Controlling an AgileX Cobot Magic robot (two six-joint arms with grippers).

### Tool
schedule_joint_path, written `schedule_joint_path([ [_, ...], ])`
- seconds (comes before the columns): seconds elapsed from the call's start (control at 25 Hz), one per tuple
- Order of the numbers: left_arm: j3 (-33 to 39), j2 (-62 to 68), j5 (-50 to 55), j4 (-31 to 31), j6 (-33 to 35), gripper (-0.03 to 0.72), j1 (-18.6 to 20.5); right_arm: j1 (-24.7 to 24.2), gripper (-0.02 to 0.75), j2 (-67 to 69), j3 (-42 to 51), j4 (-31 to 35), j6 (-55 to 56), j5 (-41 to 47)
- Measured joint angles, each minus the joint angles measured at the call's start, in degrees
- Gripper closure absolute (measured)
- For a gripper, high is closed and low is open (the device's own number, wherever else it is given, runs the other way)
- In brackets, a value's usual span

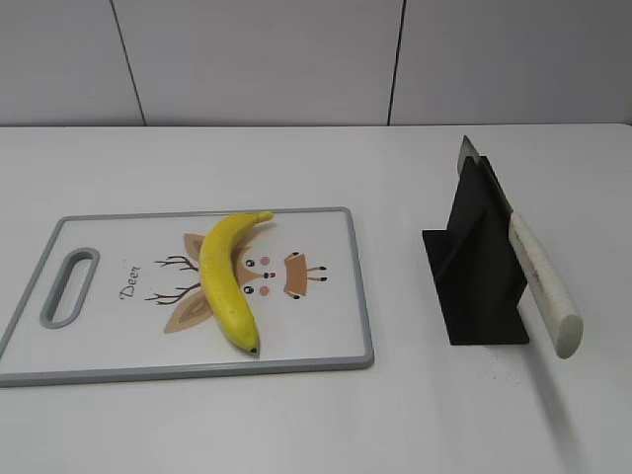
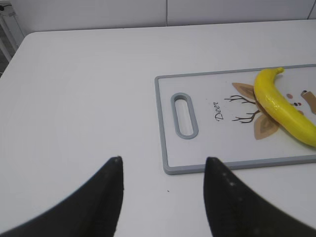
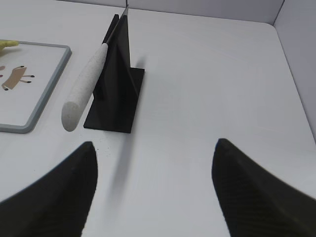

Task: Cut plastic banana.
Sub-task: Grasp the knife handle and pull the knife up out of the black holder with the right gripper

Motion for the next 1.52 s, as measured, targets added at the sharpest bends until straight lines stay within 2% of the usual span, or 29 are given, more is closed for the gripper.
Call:
schedule_joint_path([
  [1.24, 0.0, 0.0, 0.0, 0.4, 0.0, 0.186, 0.1, 0.0, 0.168, 0.0, 0.0, 0.0, 0.0, 0.0],
  [1.32, 0.0, 0.0, 0.0, 0.4, 0.0, 0.166, 0.2, 0.0, 0.168, 0.0, 0.0, 0.0, 0.0, 0.0],
  [1.52, 0.0, 0.0, 0.0, 0.4, 0.0, 0.050, 0.2, 0.0, 0.168, 0.1, 0.0, 0.0, 0.0, -0.4],
])
